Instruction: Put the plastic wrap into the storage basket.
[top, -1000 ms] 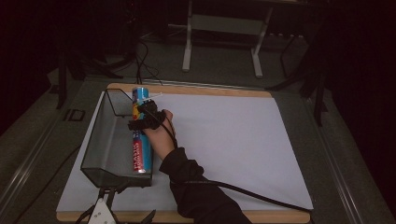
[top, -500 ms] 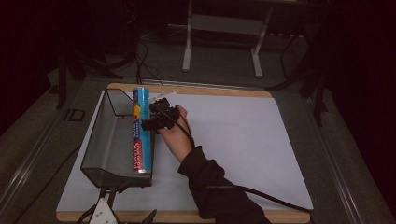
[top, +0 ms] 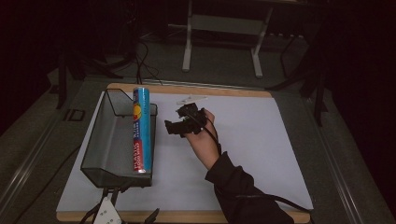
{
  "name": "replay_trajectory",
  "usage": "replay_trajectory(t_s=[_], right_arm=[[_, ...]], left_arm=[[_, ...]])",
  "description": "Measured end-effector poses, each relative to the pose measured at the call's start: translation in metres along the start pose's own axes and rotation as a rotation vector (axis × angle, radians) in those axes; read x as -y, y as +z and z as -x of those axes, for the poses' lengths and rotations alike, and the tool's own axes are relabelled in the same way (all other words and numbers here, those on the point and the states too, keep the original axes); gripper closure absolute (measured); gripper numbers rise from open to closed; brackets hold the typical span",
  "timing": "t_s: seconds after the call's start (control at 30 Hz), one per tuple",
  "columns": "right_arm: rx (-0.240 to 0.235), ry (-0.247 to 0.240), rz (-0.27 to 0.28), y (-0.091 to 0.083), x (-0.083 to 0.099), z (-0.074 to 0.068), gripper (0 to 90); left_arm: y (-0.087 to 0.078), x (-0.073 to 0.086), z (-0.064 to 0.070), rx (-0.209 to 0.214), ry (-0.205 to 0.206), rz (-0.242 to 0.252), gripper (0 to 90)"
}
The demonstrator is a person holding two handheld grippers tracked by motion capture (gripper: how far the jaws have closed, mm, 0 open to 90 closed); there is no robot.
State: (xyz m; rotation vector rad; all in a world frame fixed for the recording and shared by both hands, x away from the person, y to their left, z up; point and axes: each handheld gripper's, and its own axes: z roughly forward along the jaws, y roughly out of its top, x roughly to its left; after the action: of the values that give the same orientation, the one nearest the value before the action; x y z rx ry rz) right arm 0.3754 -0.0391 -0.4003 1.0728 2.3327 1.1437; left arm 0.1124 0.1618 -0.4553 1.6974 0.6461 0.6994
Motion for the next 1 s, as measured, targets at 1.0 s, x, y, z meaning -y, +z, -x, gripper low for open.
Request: replay_trajectory(t_s=[1.0], right_arm=[[-0.066,-0.002,0.047,-0.063,0.083,0.035,13.2]], left_arm=[[0.001,0.000,0.002,0.001,0.009,-0.005,4.1]])
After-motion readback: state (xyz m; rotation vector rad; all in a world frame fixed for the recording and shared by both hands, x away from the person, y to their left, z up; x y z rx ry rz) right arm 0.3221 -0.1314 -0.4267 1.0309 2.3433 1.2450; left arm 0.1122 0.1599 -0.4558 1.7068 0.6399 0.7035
